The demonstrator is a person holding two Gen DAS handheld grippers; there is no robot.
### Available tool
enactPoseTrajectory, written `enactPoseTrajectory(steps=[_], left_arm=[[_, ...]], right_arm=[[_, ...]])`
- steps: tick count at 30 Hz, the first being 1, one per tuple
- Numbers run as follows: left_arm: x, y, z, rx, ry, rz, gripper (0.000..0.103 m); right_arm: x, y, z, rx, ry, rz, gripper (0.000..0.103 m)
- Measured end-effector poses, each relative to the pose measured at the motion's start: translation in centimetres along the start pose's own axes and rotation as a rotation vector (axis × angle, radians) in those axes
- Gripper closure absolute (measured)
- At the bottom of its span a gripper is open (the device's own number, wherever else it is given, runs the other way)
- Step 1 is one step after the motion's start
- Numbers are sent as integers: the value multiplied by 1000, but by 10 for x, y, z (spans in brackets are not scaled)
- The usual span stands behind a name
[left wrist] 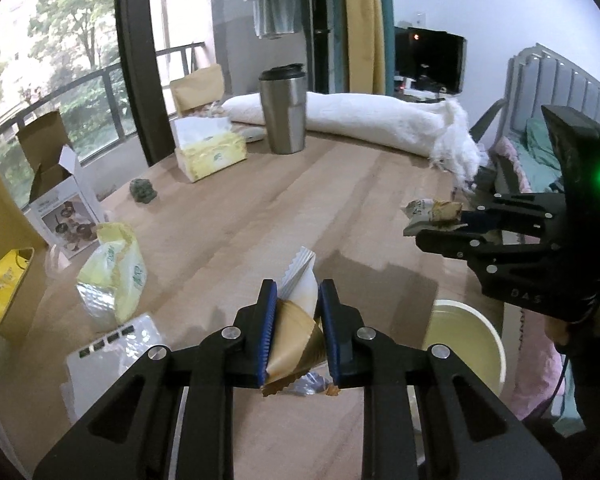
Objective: Collect trash
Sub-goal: 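Grasp the snack packet with the right gripper while the left grasps the orange wrapper, then carry both items over the bucket and open the right then left gripper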
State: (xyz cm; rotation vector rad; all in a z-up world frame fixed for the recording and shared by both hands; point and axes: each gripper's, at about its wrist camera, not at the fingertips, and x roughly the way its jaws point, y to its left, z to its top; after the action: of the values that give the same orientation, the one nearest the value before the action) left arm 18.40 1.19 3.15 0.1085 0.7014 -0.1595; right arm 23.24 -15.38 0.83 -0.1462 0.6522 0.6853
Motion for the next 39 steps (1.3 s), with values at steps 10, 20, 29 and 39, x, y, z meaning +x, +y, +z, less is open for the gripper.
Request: enactPoseTrajectory(steps=[10, 20, 29, 39], left_arm=[[-15, -39, -18, 23, -29, -64, 79], [-14, -80, -34, 60, -20, -117, 79], [-5, -114, -49, 116, 22, -145, 79], [18, -146, -57, 173, 97, -177, 79]], right_arm=[[-28, -4, -32, 11, 3, -29, 80], [-47, -19, -69, 46, 15, -59, 80], [-50, -31, -103, 90, 50, -37, 79], [-42, -45, -128, 88, 58, -55, 69]])
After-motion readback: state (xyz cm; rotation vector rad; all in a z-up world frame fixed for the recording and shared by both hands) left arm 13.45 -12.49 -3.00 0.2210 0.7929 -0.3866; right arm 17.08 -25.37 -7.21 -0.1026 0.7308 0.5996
